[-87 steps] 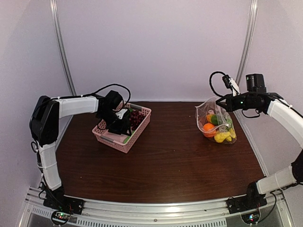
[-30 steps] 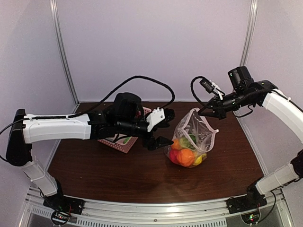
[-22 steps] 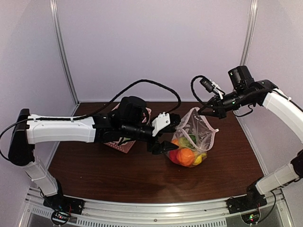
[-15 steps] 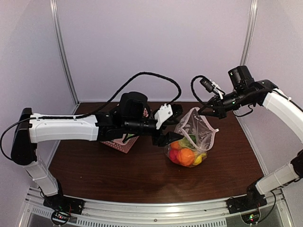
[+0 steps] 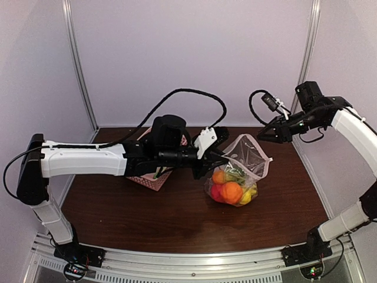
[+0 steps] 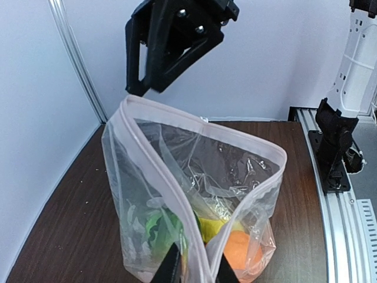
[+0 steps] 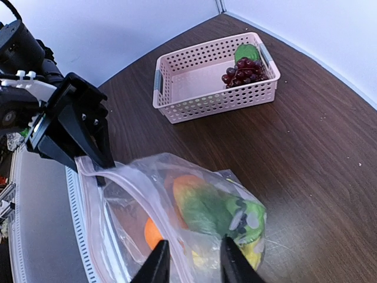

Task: Place the food in the zip-top bag and seal the zipper
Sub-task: Pass from the right arm to the left, then pass from the left arm to the right

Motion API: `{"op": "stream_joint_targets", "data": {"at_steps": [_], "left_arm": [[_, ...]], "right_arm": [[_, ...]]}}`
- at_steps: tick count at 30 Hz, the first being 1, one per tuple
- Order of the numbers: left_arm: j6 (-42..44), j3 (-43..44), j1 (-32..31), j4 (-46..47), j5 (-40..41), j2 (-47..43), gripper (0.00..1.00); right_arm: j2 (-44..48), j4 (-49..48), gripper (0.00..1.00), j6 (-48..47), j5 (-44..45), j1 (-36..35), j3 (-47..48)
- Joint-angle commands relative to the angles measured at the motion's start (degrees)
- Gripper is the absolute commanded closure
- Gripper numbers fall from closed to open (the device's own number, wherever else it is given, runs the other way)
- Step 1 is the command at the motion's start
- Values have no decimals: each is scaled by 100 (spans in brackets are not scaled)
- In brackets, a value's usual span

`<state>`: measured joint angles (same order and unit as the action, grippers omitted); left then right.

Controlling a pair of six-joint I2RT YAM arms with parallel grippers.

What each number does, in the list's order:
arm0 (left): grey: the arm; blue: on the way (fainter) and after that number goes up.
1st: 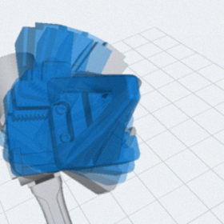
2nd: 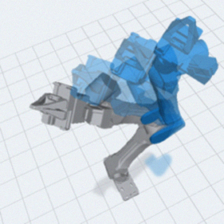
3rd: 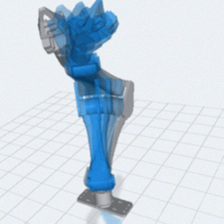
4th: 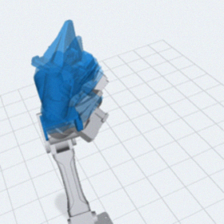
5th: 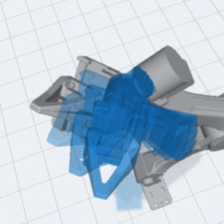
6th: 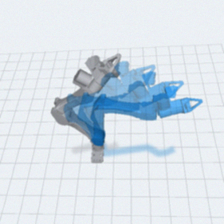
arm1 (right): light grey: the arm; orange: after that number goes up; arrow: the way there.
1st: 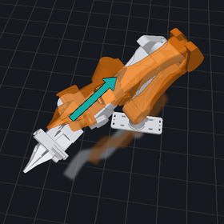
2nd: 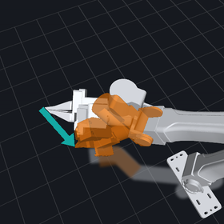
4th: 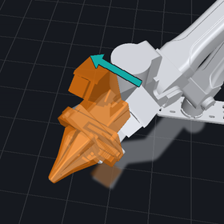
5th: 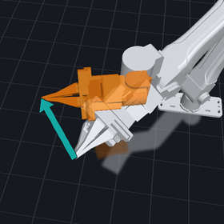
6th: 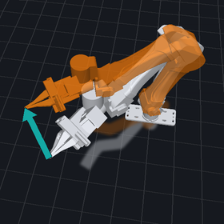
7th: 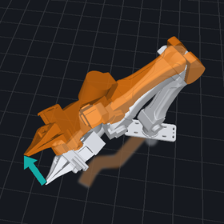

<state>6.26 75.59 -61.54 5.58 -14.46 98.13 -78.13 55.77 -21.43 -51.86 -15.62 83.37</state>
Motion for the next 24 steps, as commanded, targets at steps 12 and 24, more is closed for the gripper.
{"op": "stream_joint_targets", "data": {"at_steps": [12, 24], "left_arm": [[-856, -287, 283, 382, 132, -395, 100], [-1134, -660, 536, 745, -38, -523, 100]], "right_arm": [[-233, 2555, 52, -5384, -833, 1486, -1198], [-560, 609, 59, -4147, -1380, 1491, -1580]]}}
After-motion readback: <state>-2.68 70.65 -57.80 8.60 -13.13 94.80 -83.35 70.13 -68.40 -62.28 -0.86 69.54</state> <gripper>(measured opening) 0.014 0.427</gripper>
